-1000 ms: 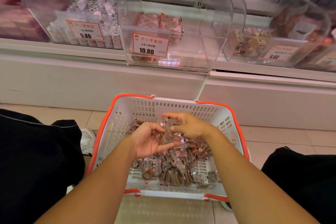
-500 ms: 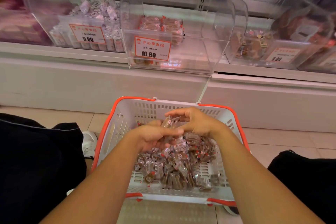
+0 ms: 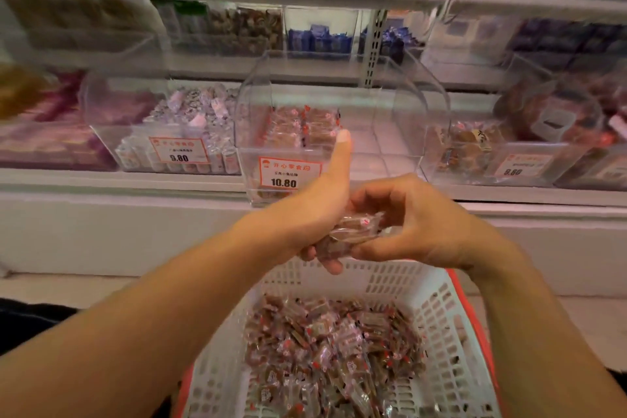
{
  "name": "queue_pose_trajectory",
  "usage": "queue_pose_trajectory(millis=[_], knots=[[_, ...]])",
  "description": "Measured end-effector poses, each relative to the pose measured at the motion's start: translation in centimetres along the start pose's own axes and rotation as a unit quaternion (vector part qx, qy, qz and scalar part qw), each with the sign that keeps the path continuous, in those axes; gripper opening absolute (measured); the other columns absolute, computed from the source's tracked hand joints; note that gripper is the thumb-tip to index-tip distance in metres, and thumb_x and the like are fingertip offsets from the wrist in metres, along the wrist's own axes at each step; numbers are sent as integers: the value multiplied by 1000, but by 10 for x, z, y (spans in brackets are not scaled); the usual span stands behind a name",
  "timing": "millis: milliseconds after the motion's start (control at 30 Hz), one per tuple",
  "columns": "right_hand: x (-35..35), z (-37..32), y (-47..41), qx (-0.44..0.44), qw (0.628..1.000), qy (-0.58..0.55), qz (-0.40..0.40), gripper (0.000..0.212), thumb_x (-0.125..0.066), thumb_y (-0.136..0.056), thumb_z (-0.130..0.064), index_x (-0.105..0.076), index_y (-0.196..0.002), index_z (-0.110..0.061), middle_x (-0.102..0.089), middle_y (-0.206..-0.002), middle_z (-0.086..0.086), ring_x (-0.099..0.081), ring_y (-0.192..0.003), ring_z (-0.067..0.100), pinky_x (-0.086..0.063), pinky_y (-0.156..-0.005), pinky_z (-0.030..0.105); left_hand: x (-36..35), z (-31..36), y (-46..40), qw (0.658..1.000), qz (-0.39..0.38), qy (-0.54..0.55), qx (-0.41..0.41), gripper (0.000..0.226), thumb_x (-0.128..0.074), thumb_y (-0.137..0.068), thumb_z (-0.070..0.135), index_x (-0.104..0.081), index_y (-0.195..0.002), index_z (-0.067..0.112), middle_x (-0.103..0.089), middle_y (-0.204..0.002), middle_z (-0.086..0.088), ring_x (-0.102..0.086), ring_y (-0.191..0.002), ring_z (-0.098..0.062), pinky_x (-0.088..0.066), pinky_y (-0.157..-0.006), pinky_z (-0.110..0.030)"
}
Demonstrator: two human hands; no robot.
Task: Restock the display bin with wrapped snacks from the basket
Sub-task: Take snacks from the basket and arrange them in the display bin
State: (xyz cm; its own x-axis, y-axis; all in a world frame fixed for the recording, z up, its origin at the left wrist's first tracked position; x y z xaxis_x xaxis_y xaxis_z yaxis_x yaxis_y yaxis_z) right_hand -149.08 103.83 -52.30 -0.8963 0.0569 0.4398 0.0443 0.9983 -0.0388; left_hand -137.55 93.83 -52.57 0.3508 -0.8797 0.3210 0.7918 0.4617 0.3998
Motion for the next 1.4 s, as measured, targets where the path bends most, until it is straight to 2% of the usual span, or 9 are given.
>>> queue_pose_trajectory(millis=[167,300,367,500,733,833,1067,1233,1400], knots=[[28,-41,-25,109,984,0,143,26,-81,-69,-19,-71,-92,-16,-72,-83,-2,-64,-73,8,-52,-68,21,68,54,16,982,114,17,-147,77,-17,-86,81,-60,-85,17,-70,-67,-7,-68,-53,-22,-46,-39,-26],[80,-43,-83,24,959,147,243,32,-80,-64,-41,-73,-89,-23,-74,-81,-3,-67,-73,12,-55,-71,32,123,46,10,839,345,-256,-332,17,-53,-96,39,-59,-87,26,-62,-80,8,-61,-73,-9,-51,-65,-27],[90,-31,-119,-80,946,268,166,24,-83,-68,-36,-73,-84,-20,-71,-76,-2,-65,-71,17,-52,-66,36,136,36,0,794,305,-424,-310,7,-58,-92,36,-58,-94,30,-60,-90,12,-55,-80,-7,-46,-71,-26],[77,9,-169,-192,903,382,28,23,-82,-73,-26,-72,-86,-12,-64,-78,0,-57,-72,15,-44,-57,27,145,30,-17,741,270,-536,-301,18,-57,-90,42,-61,-104,33,-63,-100,11,-53,-87,-8,-41,-80,-28],[59,29,-187,-220,900,377,17,52,-88,-71,-25,-58,-111,-10,-57,-96,-2,-54,-89,19,-45,-64,24,148,16,-13,698,277,-564,-344,8,-62,-83,42,-65,-89,36,-66,-88,15,-61,-88,-13,-18,-78,-25],[59,26,-185,-254,863,437,4,81,-88,-71,-26,-43,-137,-11,-55,-119,3,-56,-108,26,-48,-85,27,146,13,-13,668,283,-584,-364,4,-66,-80,34,-66,-78,32,-66,-77,12,-65,-77,-17,-22,-75,-31],[57,27,-192,-362,867,342,-11,16,-75,-85,-6,-59,-84,-5,-63,-75,7,-61,-59,17,-56,-52,23,150,8,-22,704,254,-572,-337,18,-48,-89,40,-65,-88,33,-65,-86,14,-59,-89,-14,-30,-95,-29],[48,27,-199,-363,897,252,9,29,-75,-83,-1,-62,-109,0,-69,-104,17,-65,-76,24,-62,-79,36,150,7,-26,714,252,-561,-334,21,-44,-90,41,-64,-93,34,-65,-89,14,-57,-91,-12,-36,-102,-35],[54,19,-190,-384,882,274,-19,28,-78,-84,-21,-60,-99,-6,-67,-105,16,-71,-91,27,-61,-82,38,147,9,-26,713,267,-554,-337,17,-50,-90,38,-64,-98,34,-68,-95,12,-59,-95,-14,-37,-101,-36]])
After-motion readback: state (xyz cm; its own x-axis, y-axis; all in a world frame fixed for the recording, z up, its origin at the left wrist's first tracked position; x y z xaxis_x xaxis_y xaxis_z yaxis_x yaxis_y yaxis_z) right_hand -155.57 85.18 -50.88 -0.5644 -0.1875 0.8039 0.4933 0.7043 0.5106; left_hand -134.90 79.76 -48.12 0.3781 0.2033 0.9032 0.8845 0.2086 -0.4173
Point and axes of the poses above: each hand's wrist, its own y-axis away from the middle knuckle, its own x-axis out of the back of the hand, z = x × y, the point moved 2 cm from there along -y, towards the middle knuckle
